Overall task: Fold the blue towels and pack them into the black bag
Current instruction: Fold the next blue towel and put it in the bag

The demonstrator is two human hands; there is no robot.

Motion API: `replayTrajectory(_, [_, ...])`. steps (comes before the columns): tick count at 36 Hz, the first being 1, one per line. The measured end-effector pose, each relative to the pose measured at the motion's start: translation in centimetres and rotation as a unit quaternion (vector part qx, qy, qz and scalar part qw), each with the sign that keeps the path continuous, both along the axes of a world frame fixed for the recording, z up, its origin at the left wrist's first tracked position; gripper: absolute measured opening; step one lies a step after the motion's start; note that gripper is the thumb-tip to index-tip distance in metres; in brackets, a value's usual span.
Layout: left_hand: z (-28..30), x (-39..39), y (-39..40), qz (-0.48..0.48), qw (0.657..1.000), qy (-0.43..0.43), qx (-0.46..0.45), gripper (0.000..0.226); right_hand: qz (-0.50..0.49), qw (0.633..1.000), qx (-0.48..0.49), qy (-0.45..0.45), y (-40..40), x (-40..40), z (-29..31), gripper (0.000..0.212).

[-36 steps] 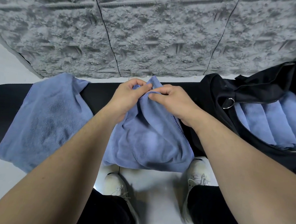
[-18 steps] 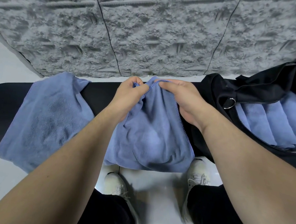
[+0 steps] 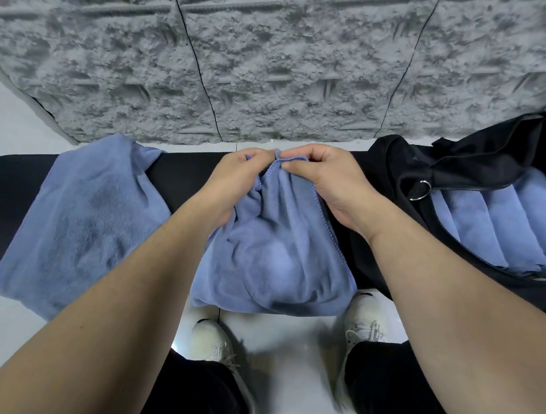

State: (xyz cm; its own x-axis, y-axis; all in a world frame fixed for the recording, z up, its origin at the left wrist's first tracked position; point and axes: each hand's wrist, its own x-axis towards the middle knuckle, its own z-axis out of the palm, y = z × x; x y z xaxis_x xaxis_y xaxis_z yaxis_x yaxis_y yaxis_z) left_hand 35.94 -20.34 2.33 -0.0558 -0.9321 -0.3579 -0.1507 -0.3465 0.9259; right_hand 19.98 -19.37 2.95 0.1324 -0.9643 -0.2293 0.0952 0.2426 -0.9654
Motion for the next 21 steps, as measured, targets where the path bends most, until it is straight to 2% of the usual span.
replayTrajectory(4, [0.41,0.19,0.13,-0.009,0.999,0.048,-0.005,0.054,-0.020,1.000,-0.006,0.018,-0.10,-0.19,-0.14,0.011])
replayTrajectory(9, [0.36,0.16,0.18,-0.015,0.999,0.029,-0.027,0.019,-0.038,0.999,-0.007,0.035,-0.06,-0.25,-0.30,0.020])
replayTrajectory(18, [0.08,0.38,-0.24,0.050,0.998,0.014,-0.038,0.012,-0.023,0.999,-0.010,0.032,0.12,-0.31,-0.10,0.009])
replayTrajectory(21, [0.02,0.35,-0.26,0.042,0.998,-0.003,-0.043,0.012,-0.015,0.996,-0.025,0.079,0.12,-0.27,-0.21,0.003])
